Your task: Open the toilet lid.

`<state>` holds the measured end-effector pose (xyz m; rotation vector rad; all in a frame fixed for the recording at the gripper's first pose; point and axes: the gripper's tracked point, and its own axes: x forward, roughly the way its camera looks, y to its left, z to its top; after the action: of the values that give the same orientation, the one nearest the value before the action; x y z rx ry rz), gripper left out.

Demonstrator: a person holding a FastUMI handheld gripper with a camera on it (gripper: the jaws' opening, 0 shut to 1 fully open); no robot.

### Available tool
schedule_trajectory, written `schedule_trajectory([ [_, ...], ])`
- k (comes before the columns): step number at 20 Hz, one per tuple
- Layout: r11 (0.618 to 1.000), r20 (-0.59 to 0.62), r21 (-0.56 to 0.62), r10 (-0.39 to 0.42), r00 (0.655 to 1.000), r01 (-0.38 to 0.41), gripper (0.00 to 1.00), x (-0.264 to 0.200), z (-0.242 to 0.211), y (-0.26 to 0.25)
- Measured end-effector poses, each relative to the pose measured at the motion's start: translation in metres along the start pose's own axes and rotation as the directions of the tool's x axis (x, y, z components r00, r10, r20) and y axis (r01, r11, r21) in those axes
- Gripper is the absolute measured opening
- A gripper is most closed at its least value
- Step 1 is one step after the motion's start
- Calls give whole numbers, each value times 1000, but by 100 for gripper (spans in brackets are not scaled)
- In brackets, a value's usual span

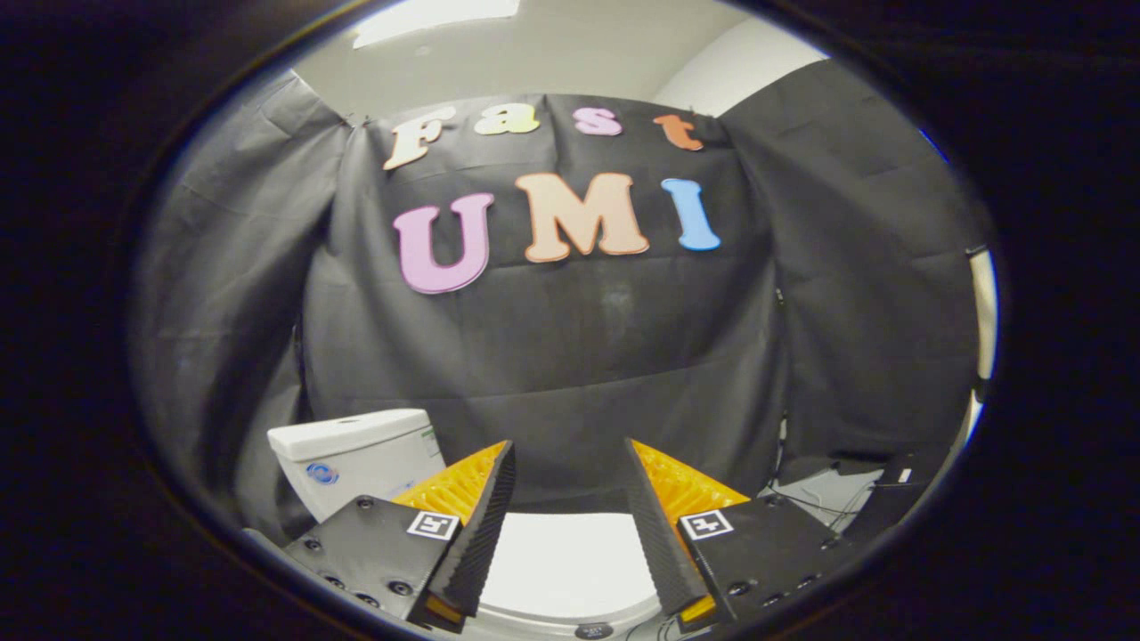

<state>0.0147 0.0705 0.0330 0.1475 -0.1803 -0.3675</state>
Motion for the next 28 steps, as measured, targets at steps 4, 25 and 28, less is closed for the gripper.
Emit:
schedule_trajectory([
  [4,972,8,86,-222,975,220,72,-11,-9,-26],
  [25,458,-523,664,-281,805,592,67,-59,-273,-1],
  [28,403,-555,672,-281,783,621,67,-65,-290,-3],
])
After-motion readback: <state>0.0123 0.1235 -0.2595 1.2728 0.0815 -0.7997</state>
